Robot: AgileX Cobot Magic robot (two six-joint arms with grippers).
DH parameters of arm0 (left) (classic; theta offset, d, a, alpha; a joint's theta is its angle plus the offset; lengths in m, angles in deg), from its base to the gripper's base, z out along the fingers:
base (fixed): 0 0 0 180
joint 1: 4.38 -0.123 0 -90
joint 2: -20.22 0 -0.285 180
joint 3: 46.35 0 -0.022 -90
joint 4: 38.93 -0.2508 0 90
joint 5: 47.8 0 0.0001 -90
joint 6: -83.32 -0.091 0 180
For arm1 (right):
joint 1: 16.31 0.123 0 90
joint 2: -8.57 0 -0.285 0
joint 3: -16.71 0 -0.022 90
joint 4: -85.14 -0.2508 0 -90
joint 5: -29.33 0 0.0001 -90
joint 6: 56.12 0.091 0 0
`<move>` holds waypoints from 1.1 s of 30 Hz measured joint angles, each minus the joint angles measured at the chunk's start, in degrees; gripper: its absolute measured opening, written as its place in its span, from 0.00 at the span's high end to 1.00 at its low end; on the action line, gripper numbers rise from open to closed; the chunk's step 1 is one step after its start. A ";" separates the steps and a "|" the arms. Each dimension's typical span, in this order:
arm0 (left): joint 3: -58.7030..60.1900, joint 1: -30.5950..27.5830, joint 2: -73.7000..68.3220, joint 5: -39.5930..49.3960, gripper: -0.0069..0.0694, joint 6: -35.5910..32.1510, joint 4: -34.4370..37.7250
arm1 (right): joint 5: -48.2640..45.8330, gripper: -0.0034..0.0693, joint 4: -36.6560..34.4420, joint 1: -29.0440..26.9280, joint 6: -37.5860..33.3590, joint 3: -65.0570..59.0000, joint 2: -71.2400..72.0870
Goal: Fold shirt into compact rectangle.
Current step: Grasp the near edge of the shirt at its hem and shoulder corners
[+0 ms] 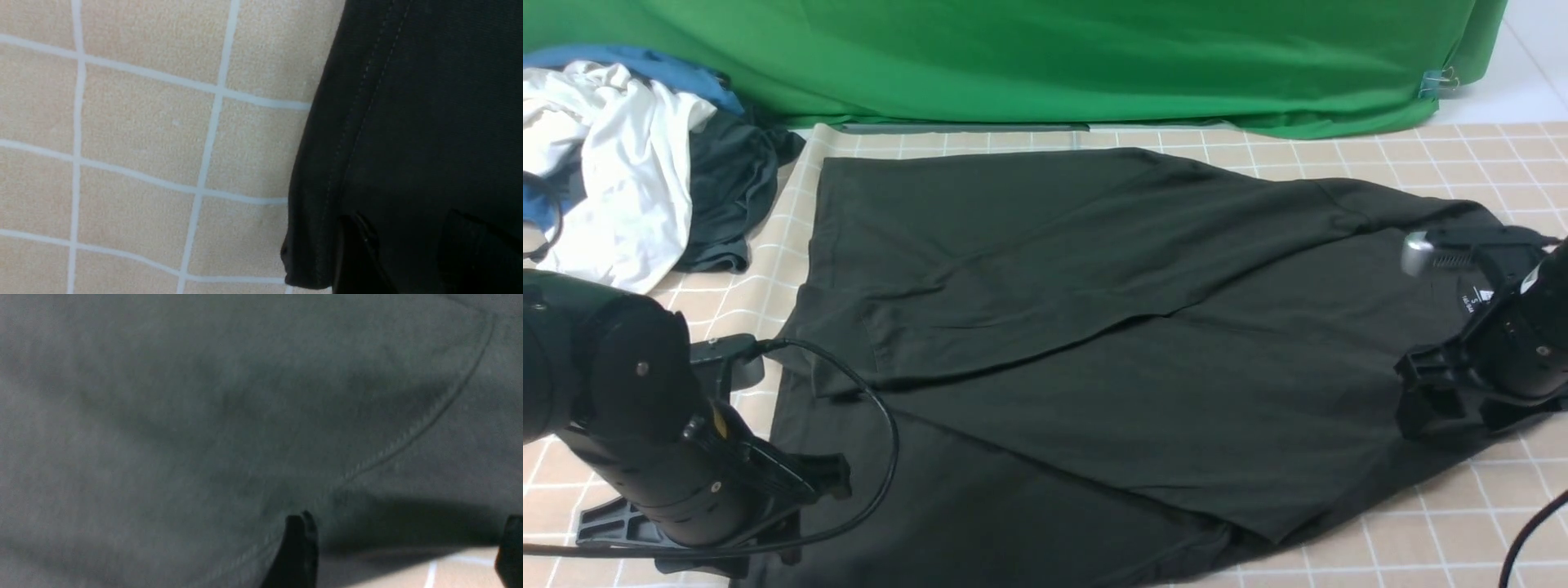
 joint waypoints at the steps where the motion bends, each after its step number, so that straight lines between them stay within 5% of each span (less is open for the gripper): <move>1: 0.00 0.00 0.00 0.00 0.53 -0.05 0.00 | 0.22 0.07 0.00 0.00 0.47 0.00 -0.47; 7: 0.00 0.00 0.00 -0.02 0.53 -0.29 0.58 | 0.15 0.15 0.28 0.00 3.42 0.00 -3.31; 12: 0.00 0.00 0.00 -0.32 0.53 -0.74 1.34 | 0.48 0.52 1.34 0.00 4.09 0.10 -3.73; 13: 0.00 0.00 0.00 -0.45 0.53 -0.82 1.45 | 0.71 0.73 1.66 0.00 2.80 0.10 -3.95; 15: 0.00 0.00 0.00 -0.45 0.53 -0.88 1.45 | 0.77 0.85 1.66 0.00 1.54 0.10 -3.99; 33: 0.00 0.00 0.00 -0.62 0.53 -3.78 1.45 | -14.05 0.90 11.80 0.00 4.09 0.11 4.62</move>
